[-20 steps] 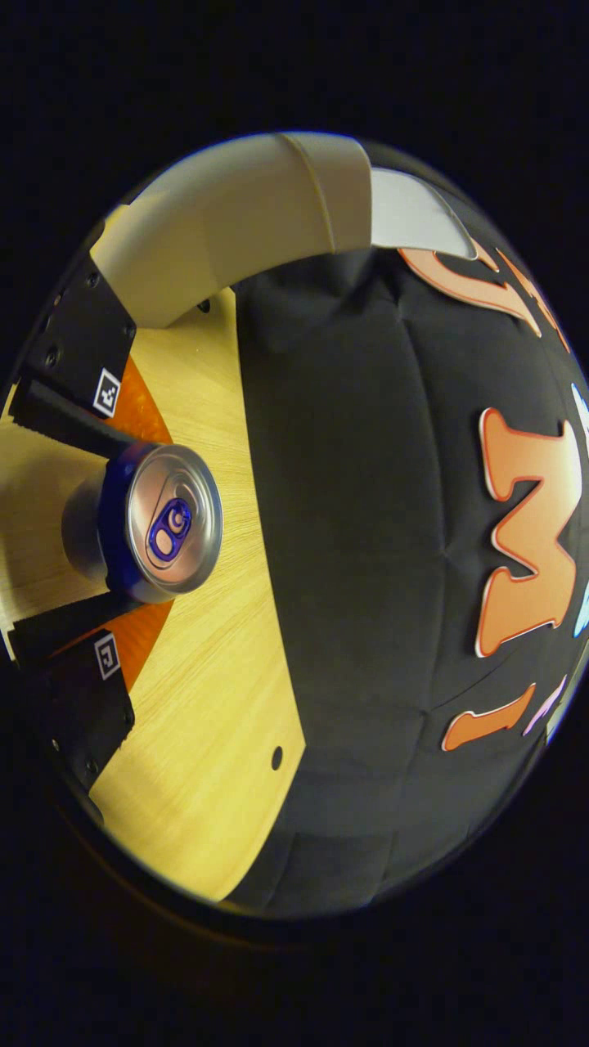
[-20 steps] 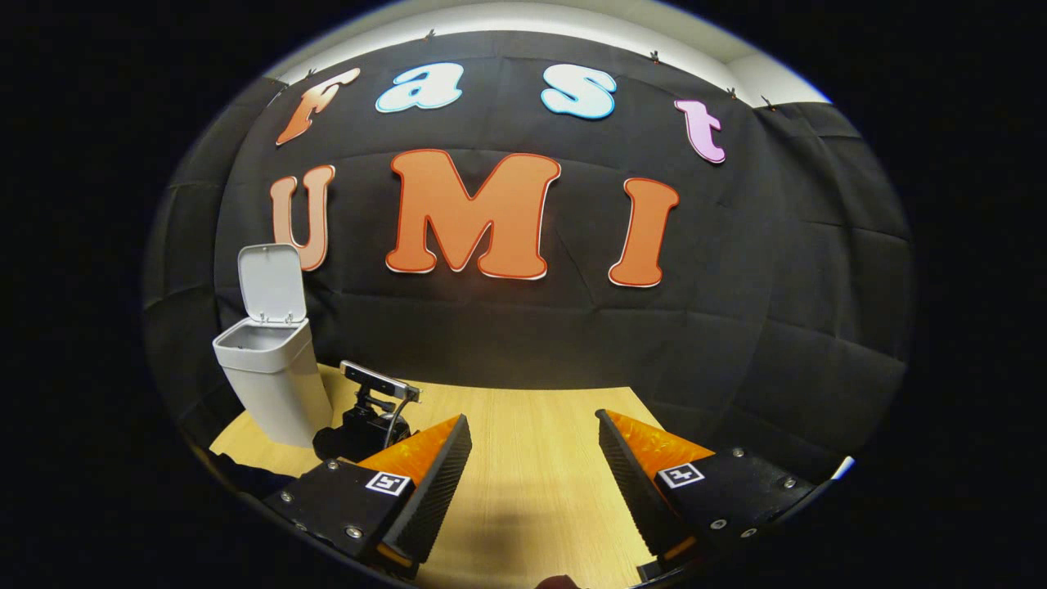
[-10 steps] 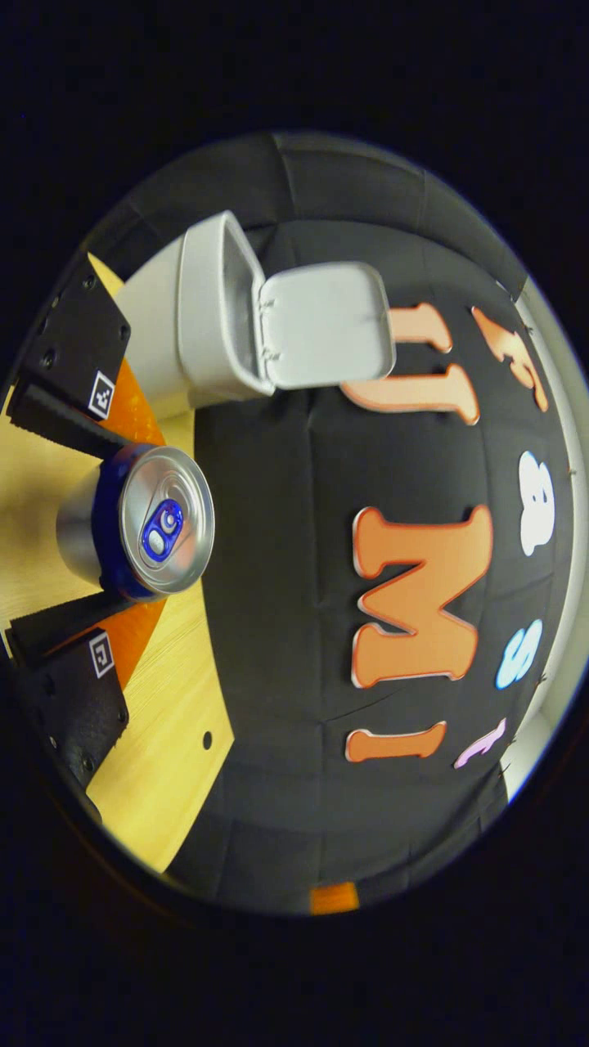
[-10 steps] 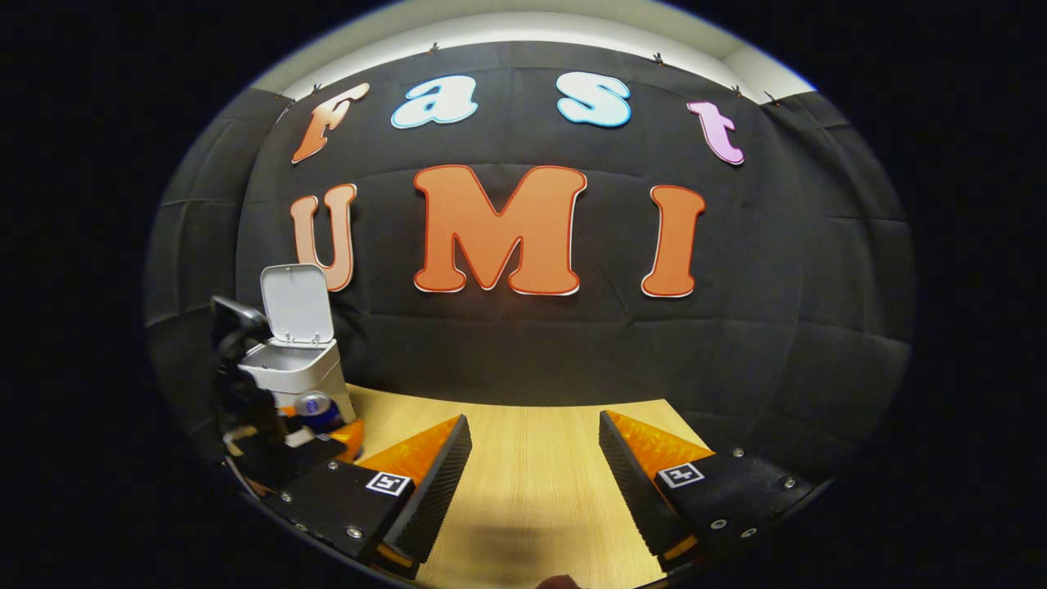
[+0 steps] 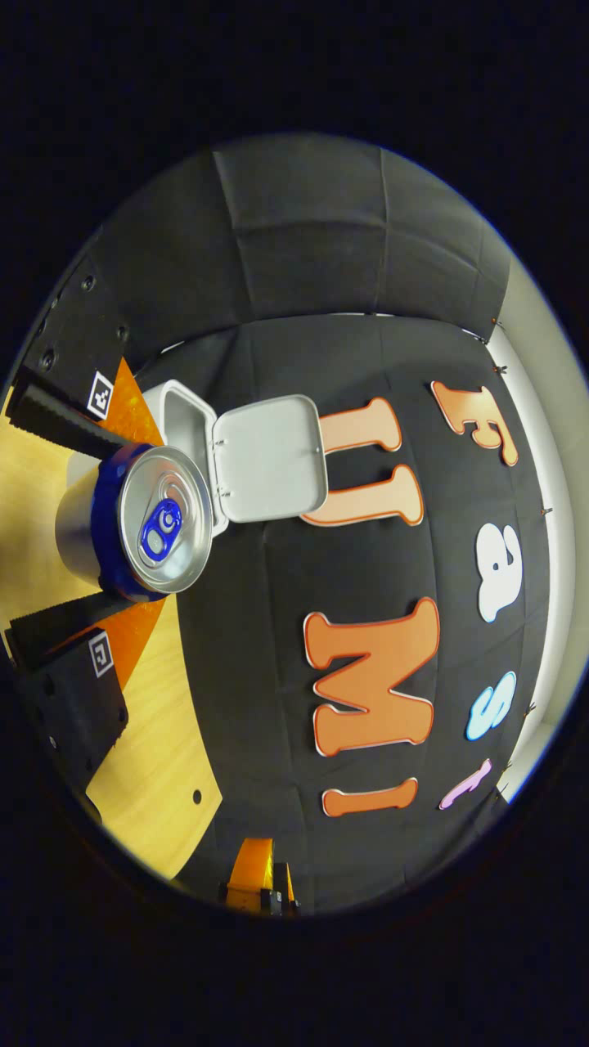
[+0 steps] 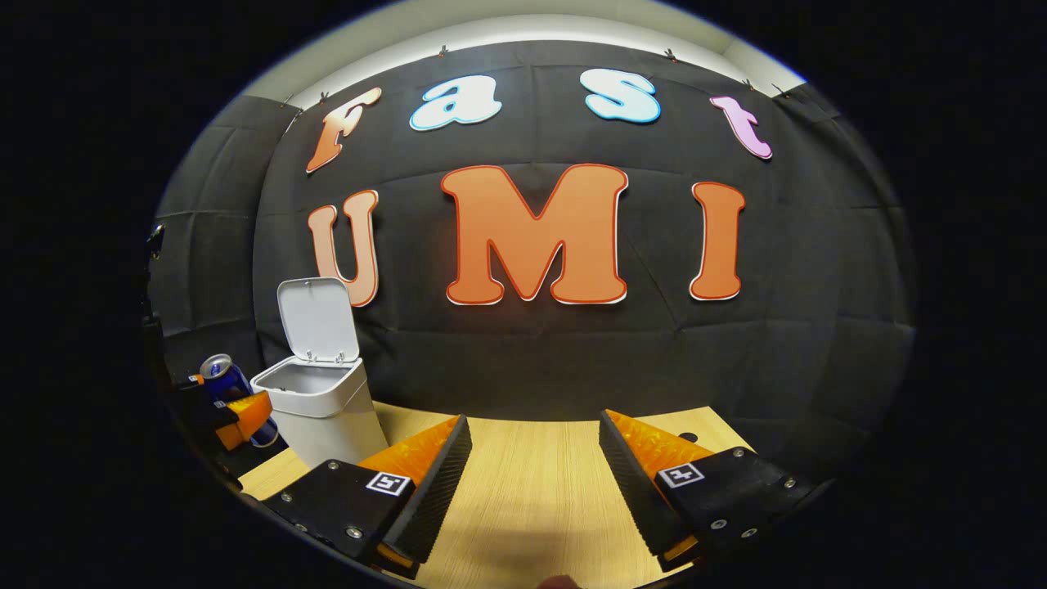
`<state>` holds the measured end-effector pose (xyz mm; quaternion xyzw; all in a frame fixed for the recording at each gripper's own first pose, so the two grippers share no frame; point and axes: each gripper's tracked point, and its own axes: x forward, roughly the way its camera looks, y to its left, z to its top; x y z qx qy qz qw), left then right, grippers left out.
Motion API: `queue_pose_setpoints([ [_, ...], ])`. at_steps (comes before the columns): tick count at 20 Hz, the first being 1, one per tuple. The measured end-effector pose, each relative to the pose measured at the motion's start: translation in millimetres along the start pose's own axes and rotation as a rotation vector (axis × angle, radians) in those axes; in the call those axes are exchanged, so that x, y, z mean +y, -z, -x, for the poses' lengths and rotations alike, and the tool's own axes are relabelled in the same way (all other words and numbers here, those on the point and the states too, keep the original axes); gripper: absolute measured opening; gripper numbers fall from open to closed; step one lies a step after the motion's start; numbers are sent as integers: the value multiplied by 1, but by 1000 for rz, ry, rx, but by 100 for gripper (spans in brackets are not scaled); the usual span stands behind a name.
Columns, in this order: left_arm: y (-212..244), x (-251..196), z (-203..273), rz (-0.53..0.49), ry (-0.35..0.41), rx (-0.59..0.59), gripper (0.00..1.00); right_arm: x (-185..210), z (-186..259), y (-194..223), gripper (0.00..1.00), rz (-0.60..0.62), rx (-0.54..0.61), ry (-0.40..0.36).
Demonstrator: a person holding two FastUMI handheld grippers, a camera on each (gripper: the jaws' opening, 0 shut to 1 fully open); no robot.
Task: Press the lid of the desktop garbage bin to open it, pick up the crumpled paper on the desktop and throw it into the bin, then pick up the pop can on the desktop and drop it into the bin, and finally close the garbage bin lid.
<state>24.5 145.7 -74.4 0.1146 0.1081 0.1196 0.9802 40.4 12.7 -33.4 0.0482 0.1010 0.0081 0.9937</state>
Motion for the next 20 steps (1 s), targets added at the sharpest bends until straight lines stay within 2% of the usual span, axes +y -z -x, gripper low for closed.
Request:
queue_pose_setpoints([
  [8, -44, 57, -104, -38, -40, -89, 78, -5, -15, 5, 94, -26, 17, 86],
  [14, -12, 77, -201, 10, -22, -50, 78, -10, -14, 17, 94, -14, 38, 147],
  [16, 11, 66, -214, 39, 20, 3, 78, -11, -11, 16, 94, -6, 40, 160],
  [20, 36, 71, -222, 113, -9, 53, 82, -20, -7, 14, 94, 17, 35, 194],
])
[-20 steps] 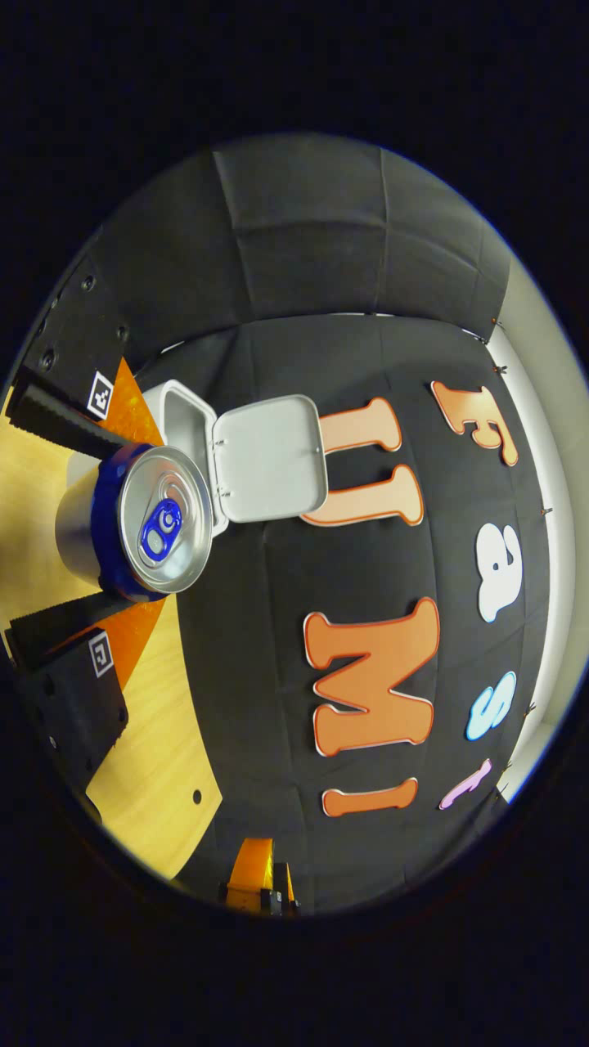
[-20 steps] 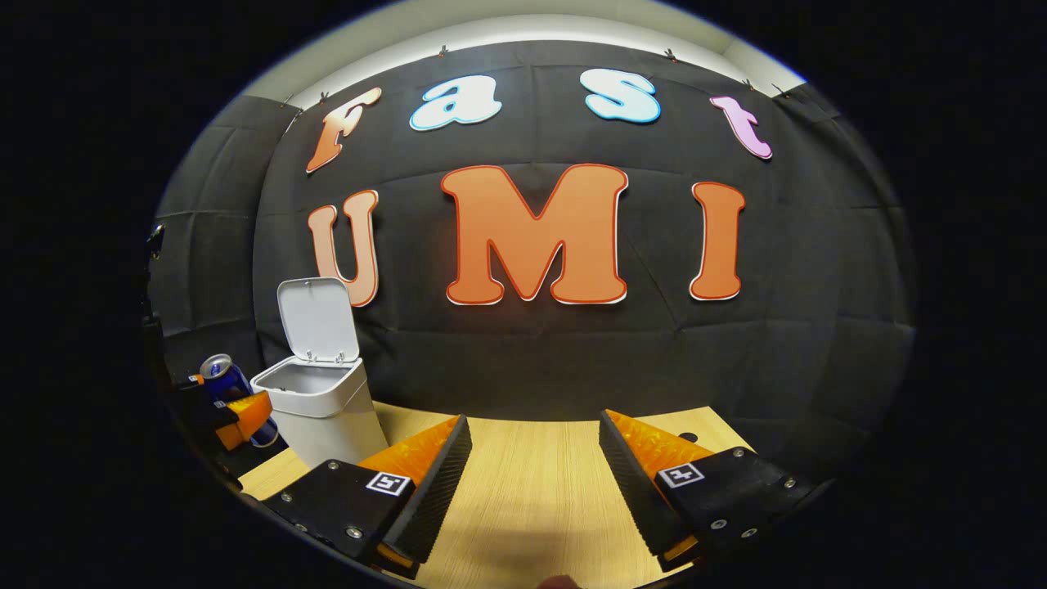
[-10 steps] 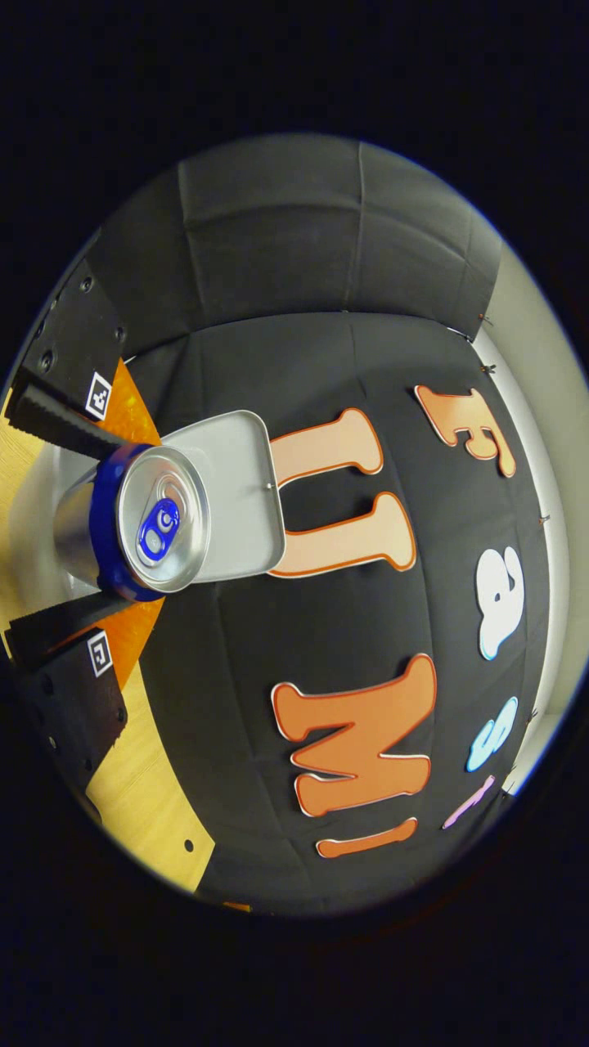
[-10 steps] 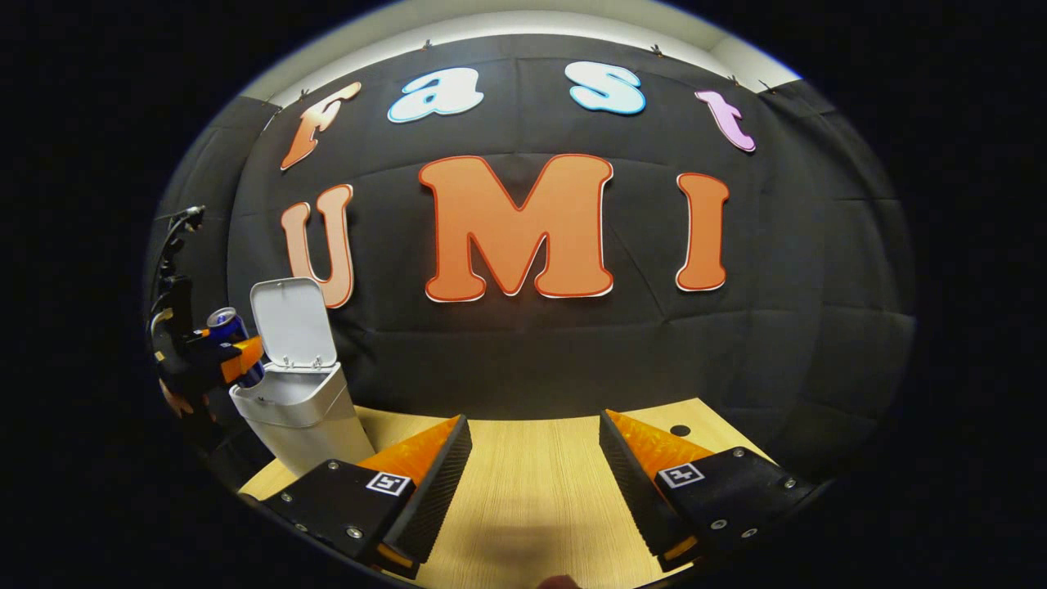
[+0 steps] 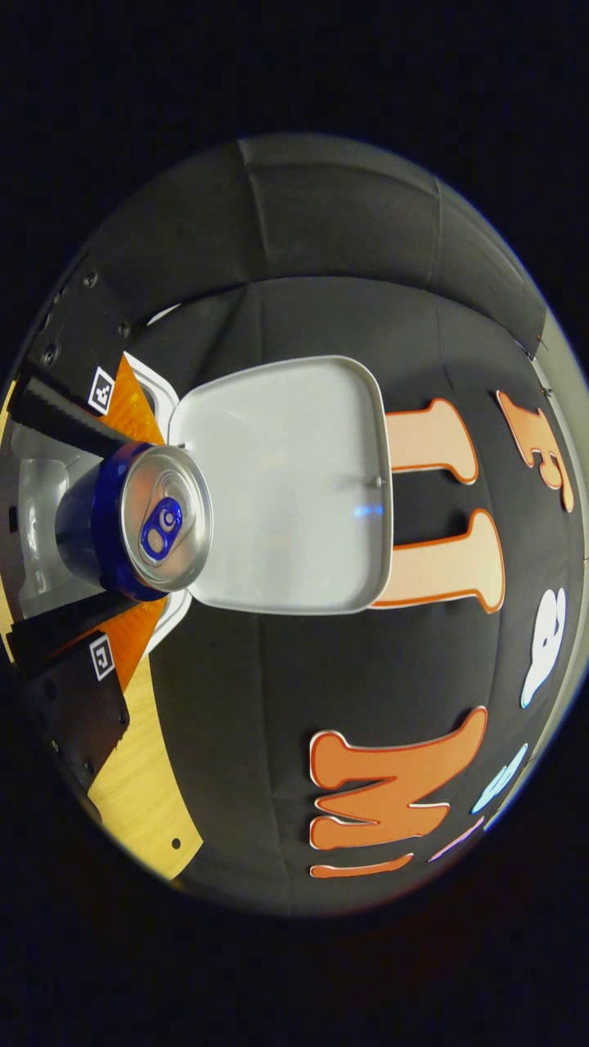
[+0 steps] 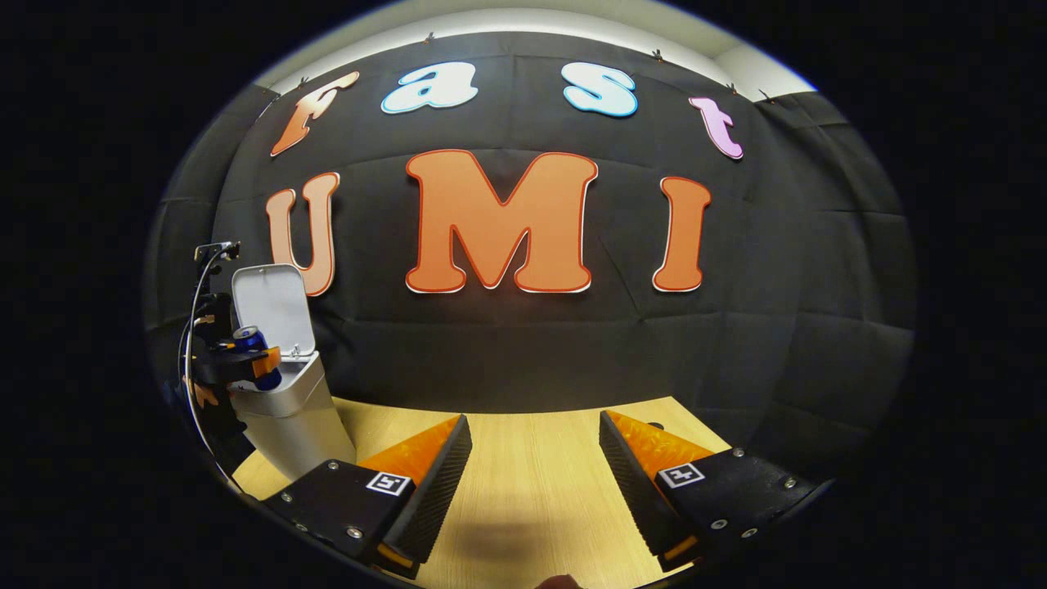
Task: Press the lid of the desktop garbage bin to open it, pick up the crumpled paper on the desktop and throw it into the bin, then pick up the pop can on the desktop and drop it into the bin, and finally close the garbage bin lid.
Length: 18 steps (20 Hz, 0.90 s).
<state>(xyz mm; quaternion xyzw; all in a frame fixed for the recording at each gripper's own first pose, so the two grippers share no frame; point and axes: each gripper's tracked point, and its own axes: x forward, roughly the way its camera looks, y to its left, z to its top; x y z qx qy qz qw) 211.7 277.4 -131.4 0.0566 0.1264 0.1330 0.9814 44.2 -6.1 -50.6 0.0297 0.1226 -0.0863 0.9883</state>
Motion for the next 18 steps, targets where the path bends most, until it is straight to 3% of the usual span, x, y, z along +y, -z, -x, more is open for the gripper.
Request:
queue_pose_setpoints([
  [6, -25, -1, 12, -26, -5, -47, 84, -2, 1, -4, 94, -2, -7, 3],
  [8, -57, -1, 17, -15, -9, -105, 84, -1, 2, -8, 94, -2, -12, -7],
  [12, -119, 8, 9, 104, -8, -158, 84, -4, 2, -17, 94, 8, -42, -16],
  [15, -186, 18, 4, 81, -16, -246, 84, -4, 6, -19, 94, 20, -58, -20],
  [18, -214, 26, -23, 170, -9, -203, 85, -9, 12, -12, 94, 13, -44, -24],
])
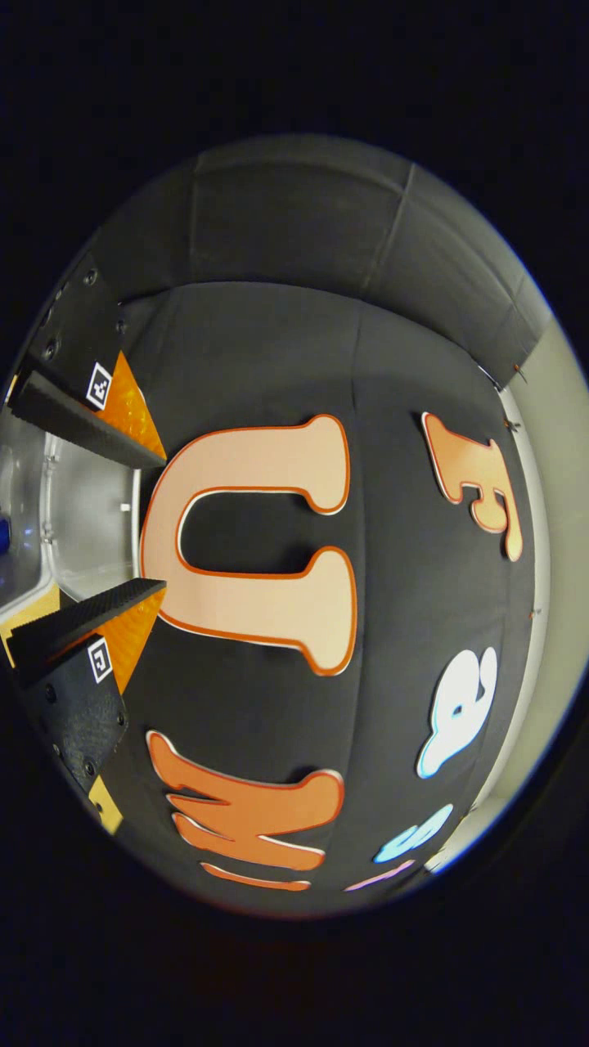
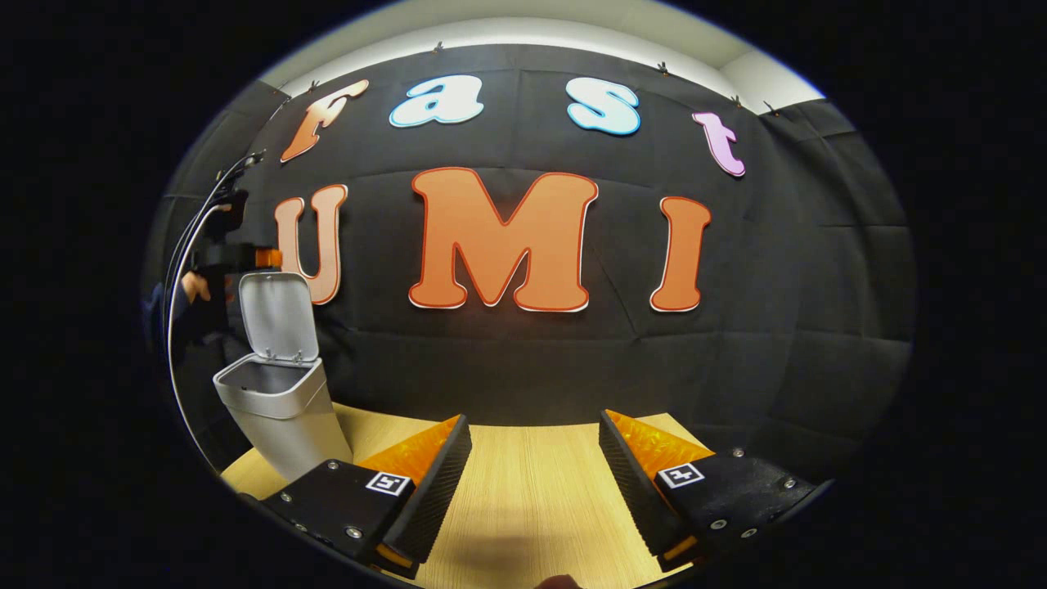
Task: Press the lid of the desktop garbage bin to open it, pick up the crumpled paper on the desktop and throw it into the bin, then pick up the pop can on the desktop and drop it into the bin, and finally close the garbage bin lid.
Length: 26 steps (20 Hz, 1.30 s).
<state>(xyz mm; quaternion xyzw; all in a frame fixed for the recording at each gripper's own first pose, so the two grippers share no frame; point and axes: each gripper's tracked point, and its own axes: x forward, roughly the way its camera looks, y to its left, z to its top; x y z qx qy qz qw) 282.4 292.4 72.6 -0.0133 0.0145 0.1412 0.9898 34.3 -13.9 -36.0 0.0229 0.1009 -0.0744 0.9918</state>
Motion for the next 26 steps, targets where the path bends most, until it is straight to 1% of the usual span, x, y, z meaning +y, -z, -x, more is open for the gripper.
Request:
queue_pose_setpoints([
  [1, -4, 6, -11, 11, -21, 4, 86, -4, 2, 0, 94, -4, -4, 8],
  [2, -7, 9, -21, 9, -25, 17, 86, -10, 4, 1, 94, -5, -3, 20],
  [4, 4, 6, -31, -34, -17, 65, 88, -22, 8, 4, 94, -9, 2, 45],
  [6, 19, 4, -43, -88, -6, 116, 89, -32, 10, 5, 94, -14, 4, 66],
  [7, 27, 3, -47, -98, -8, 140, 89, -37, 11, 5, 94, -17, 3, 74],
  [8, 34, 5, -47, -101, -18, 166, 88, -39, 12, 6, 94, -19, 5, 79],
  [9, 31, 6, -44, -115, -21, 154, 85, -40, 12, 7, 94, -21, 6, 82],
  [10, 29, 1, -42, -118, 0, 158, 89, -40, 13, 8, 94, -21, 9, 82],
  [11, 37, -2, -37, -140, 8, 191, 85, -41, 13, 9, 94, -19, 13, 82],
  [12, 42, -5, -31, -148, 33, 210, 89, -40, 14, 9, 94, -17, 12, 81],
  [13, 44, -12, -24, -135, 64, 243, 87, -41, 14, 11, 94, -16, 11, 80],
  [14, 51, -16, -13, -133, 88, 284, 89, -41, 14, 11, 94, -16, 10, 78],
  [16, 63, -17, 7, -140, 115, 333, 89, -39, 12, 10, 94, -16, 8, 70],
  [19, 97, -21, 49, -143, 138, 431, 89, -36, 10, 12, 94, -22, 7, 57],
  [23, 151, -16, 91, -186, 126, 522, 90, -29, 7, 16, 94, -18, 13, 29],
  [25, 180, -13, 106, -170, 101, 584, 90, -25, 5, 17, 94, -18, 17, 13],
  [26, 193, -13, 114, -145, 91, 622, 90, -26, 5, 17, 94, -15, 16, 7],
])
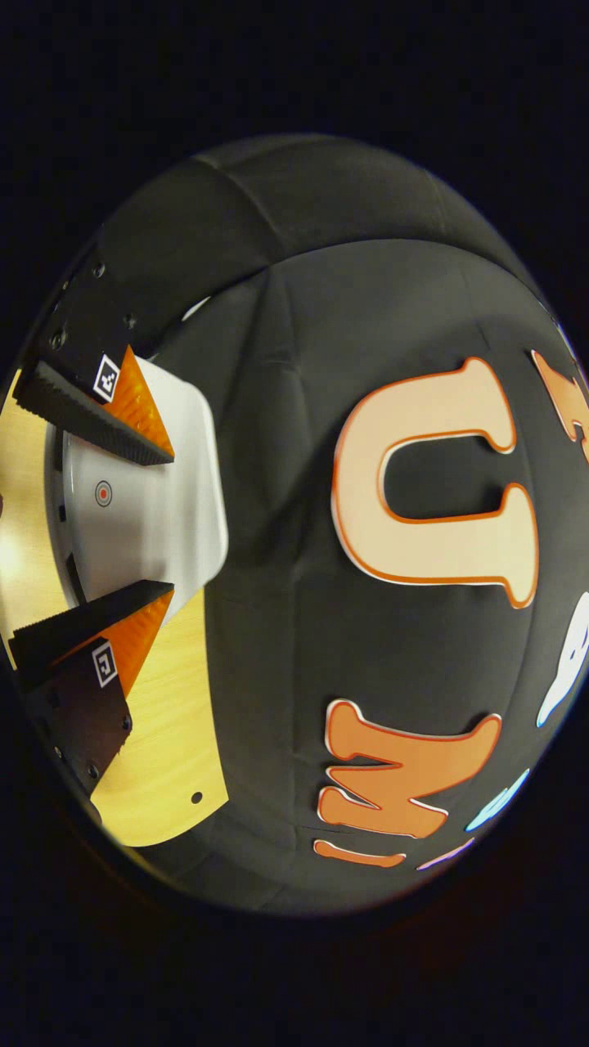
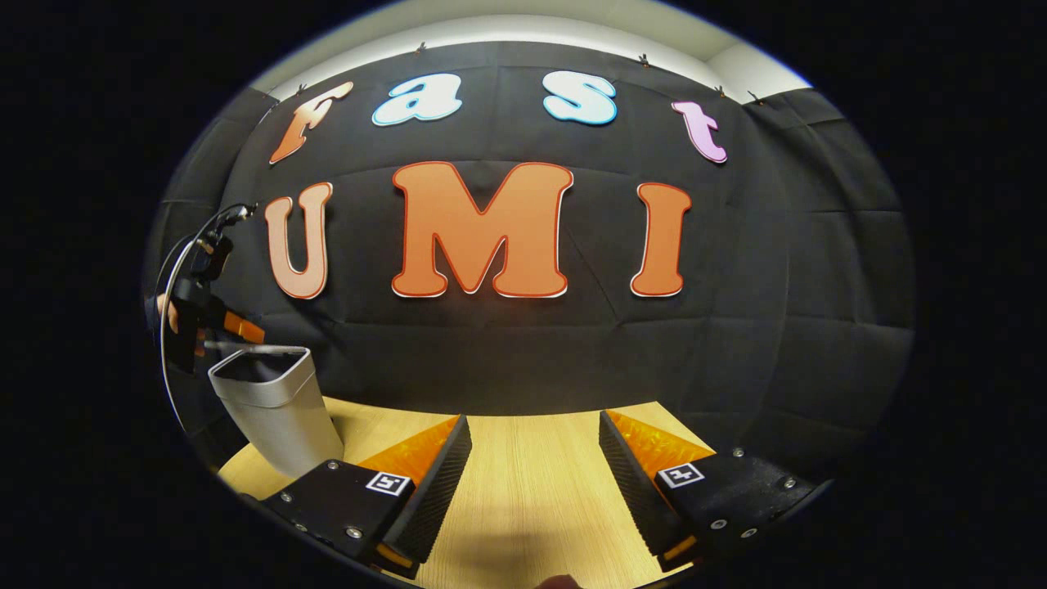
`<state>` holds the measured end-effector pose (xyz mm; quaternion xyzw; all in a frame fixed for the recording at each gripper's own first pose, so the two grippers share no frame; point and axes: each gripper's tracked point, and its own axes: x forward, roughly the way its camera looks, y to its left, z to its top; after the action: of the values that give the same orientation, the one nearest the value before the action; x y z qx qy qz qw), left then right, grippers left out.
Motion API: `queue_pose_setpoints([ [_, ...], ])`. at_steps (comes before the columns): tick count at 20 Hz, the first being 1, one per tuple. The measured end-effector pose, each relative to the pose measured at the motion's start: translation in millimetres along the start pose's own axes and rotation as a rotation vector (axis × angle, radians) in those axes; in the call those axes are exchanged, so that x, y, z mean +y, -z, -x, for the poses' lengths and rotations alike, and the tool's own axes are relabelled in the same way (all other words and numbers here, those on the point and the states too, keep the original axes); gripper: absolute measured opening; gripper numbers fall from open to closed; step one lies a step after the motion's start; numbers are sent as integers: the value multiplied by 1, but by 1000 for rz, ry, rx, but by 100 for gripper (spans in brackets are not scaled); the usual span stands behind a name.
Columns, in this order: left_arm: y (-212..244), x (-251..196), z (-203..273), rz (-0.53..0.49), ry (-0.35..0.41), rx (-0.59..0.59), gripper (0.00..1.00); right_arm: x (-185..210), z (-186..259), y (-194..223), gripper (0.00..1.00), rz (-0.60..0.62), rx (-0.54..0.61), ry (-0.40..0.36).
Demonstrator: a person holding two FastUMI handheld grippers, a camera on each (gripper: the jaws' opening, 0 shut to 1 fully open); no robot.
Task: Press the lid of the desktop garbage bin to open it, pick up the crumpled paper on the desktop and throw it into the bin, then pick up the pop can on the desktop and drop it into the bin, and finally close the garbage bin lid.
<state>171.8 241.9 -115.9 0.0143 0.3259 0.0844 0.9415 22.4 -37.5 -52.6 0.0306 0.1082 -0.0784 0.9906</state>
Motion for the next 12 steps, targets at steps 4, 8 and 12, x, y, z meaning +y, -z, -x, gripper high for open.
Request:
queue_pose_setpoints([
  [4, 27, -3, -1, 18, -10, 16, 94, -5, -1, 2, 94, 25, -4, -7],
  [8, 34, 1, 2, 5, -43, 13, 93, -10, -3, 6, 94, 16, 6, -16],
  [12, 31, 2, 0, 24, -63, -27, 93, -13, -3, 9, 94, 8, 11, -29],
])
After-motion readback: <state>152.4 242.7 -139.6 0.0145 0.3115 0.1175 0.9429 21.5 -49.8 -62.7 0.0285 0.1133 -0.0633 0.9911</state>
